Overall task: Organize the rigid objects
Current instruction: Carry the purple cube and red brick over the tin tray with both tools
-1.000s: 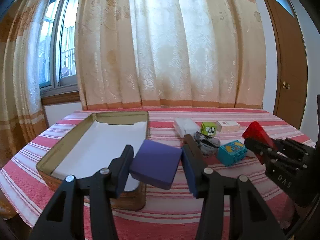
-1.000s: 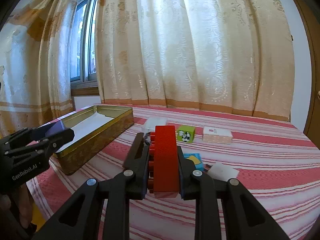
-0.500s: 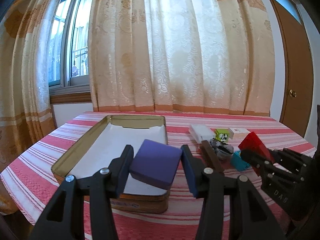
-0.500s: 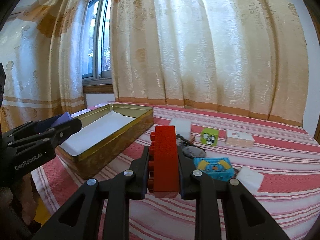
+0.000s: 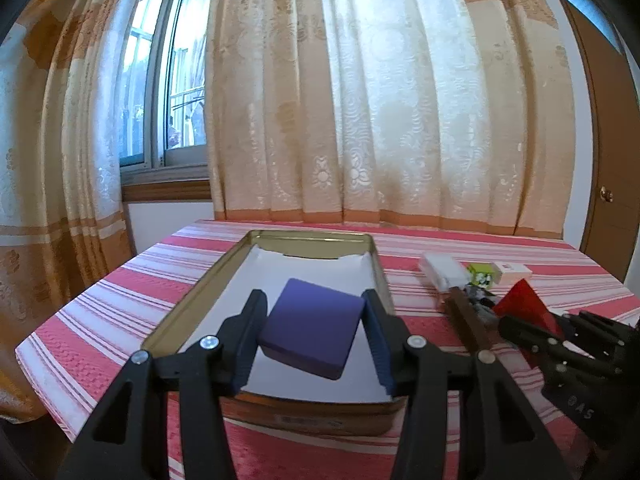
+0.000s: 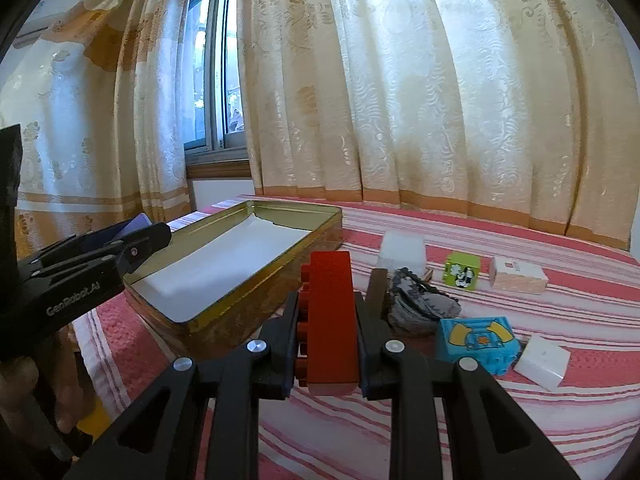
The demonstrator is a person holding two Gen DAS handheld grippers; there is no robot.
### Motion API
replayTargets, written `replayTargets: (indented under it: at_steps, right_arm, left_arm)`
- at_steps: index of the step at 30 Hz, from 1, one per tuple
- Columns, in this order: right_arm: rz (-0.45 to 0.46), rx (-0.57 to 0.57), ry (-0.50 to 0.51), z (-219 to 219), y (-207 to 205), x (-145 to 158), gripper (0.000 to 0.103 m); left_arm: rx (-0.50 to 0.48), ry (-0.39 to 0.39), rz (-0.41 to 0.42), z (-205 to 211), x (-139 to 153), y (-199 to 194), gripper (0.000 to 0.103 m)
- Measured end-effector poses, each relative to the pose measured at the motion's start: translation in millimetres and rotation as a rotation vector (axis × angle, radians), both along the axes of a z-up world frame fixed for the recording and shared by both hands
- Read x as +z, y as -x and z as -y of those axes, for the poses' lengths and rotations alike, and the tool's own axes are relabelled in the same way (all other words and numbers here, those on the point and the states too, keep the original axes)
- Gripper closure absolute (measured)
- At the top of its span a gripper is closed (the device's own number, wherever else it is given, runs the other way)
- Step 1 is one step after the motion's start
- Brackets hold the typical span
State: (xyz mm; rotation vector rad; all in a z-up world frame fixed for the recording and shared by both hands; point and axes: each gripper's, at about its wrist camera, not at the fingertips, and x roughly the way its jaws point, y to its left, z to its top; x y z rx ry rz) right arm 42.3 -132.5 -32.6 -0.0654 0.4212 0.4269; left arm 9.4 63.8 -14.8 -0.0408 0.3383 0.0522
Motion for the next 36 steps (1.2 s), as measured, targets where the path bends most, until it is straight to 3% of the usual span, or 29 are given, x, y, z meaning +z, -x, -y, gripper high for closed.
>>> replayTargets:
  at_steps: [22, 36]
  right_arm:
    - [-0.017, 0.049, 0.012, -29.8, -9.7, 0.6, 0.078]
    - [-0.008, 0.094, 0.004, -44.2, -8.9, 8.4, 0.078]
  left_arm:
    - [0.056, 0.044, -0.064, -48.3, -8.6, -27.3, 0.055]
    - [0.094, 0.026, -0.080, -61.7, -6.4, -28.8, 0.055]
